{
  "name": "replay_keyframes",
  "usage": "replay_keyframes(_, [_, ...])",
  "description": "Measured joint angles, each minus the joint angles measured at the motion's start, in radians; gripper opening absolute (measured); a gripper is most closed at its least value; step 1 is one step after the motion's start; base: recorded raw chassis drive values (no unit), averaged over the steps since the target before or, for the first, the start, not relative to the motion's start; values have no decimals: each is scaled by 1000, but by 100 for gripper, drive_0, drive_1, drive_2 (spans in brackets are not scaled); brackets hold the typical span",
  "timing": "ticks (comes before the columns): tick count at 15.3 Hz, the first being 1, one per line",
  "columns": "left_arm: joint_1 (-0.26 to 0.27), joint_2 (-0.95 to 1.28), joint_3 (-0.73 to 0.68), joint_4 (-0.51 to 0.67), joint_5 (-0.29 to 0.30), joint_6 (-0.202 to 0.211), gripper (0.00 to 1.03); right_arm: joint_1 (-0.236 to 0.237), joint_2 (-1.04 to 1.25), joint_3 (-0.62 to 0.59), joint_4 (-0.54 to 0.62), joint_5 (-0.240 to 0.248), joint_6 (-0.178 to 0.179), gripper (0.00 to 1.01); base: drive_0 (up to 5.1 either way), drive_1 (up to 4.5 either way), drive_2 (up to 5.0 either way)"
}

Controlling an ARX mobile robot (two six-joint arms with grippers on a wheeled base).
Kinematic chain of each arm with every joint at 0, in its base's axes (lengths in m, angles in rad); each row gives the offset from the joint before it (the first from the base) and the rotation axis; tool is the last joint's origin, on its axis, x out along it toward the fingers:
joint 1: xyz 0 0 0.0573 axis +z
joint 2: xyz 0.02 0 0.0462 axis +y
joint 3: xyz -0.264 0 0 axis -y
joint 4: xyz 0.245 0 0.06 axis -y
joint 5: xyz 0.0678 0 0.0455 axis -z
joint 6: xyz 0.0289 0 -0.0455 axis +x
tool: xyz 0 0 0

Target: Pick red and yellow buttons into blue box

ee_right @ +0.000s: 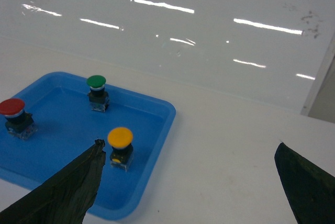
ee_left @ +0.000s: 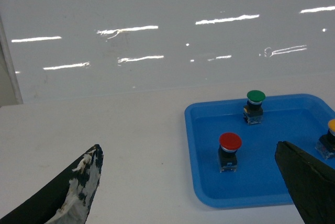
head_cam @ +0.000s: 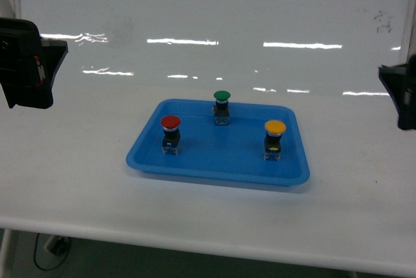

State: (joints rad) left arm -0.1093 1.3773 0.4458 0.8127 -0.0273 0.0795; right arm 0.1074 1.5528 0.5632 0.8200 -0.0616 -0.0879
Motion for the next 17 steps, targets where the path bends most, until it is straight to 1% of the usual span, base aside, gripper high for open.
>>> replay_keyframes(1, [0, 0, 0, 0, 0, 0, 98, 8, 47, 63, -10, -17, 0, 98, 0, 0, 0])
replay_keyframes(2, [0, 0, 0, 0, 0, 0, 98, 12, 70, 85, -8, -22, -4, 98, 0, 0, 0])
replay_keyframes(6, [0, 0, 0, 0, 0, 0, 98, 19, 99, 122, -36, -24, -7, 98, 0, 0, 0])
replay_keyframes(10, [0, 0, 0, 0, 0, 0, 98, 24, 140, 153, -47, -41, -18, 98, 0, 0, 0])
replay_keyframes(11, [0, 0, 0, 0, 0, 0, 98, 30, 227, 241, -87, -48, -37, 98, 0, 0, 0])
replay_keyframes(12, [0, 0, 0, 0, 0, 0, 98, 31, 313, 328, -156, -42, -88, 98, 0, 0, 0])
replay_keyframes(15, [0, 0, 0, 0, 0, 0, 98, 31, 313, 327, -134, -36, -99, 98, 0, 0, 0])
replay_keyframes(16, [0, 0, 0, 0, 0, 0, 98, 31, 332, 336, -97, -33, -109, 98, 0, 0, 0])
replay_keyframes(17, [0, 0, 0, 0, 0, 0, 98, 32, 380, 363, -60, -15, -134, 98, 0, 0, 0])
